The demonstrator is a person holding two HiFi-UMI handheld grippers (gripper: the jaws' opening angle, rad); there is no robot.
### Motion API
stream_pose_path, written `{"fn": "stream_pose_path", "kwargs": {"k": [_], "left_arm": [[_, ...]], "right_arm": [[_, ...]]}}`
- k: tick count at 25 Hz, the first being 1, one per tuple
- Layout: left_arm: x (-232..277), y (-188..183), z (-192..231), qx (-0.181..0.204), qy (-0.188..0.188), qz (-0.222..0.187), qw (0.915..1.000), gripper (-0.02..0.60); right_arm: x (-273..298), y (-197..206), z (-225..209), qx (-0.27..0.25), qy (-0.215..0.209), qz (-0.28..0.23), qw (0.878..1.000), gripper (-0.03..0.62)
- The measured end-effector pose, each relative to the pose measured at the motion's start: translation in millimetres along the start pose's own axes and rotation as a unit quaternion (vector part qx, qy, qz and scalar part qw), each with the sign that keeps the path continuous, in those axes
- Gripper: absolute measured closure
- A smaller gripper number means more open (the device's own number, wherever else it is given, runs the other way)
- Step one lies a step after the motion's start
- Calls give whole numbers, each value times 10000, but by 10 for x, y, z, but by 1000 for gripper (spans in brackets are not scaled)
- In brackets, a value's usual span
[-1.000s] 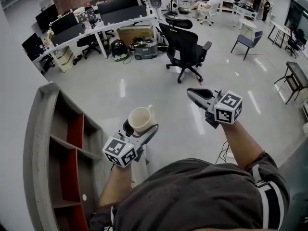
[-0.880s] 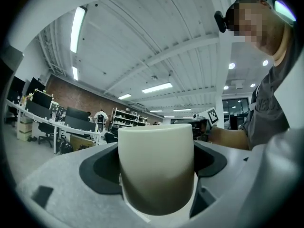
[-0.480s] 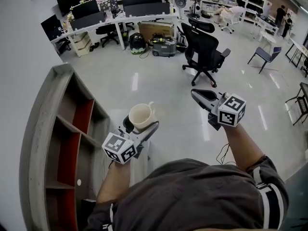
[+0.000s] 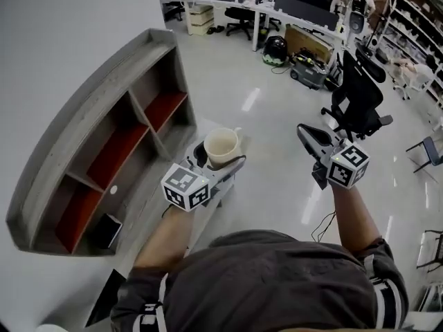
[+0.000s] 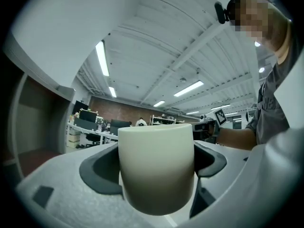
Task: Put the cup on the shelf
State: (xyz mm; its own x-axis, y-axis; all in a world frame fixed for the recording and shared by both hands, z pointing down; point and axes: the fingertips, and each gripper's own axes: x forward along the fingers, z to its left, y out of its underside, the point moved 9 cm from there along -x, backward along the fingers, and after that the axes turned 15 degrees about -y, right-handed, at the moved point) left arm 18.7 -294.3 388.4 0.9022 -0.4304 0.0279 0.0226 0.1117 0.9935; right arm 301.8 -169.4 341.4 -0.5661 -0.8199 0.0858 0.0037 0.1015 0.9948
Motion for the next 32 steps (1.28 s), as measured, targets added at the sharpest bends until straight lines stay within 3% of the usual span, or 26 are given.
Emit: {"fn": "stream_pose_path", "kwargs": {"k": [8, 15, 23, 32], "left_arm": [[-438, -85, 474, 186, -1039, -85, 9944, 150], [-876, -95, 1021, 273, -1903, -80, 9813, 150], [-1386, -3, 1678, 380, -3003, 67, 9531, 150], [-1753, 169, 2316, 401, -4059, 256, 9127, 150]], "right_arm": [[923, -155, -18, -203, -862, 26, 9961, 602], [1871, -210, 146, -330, -1545, 74, 9874, 602], [2808, -128, 384, -317, -2217, 200, 9744, 602], [3518, 29, 634, -318, -2716, 421, 9610, 602]]}}
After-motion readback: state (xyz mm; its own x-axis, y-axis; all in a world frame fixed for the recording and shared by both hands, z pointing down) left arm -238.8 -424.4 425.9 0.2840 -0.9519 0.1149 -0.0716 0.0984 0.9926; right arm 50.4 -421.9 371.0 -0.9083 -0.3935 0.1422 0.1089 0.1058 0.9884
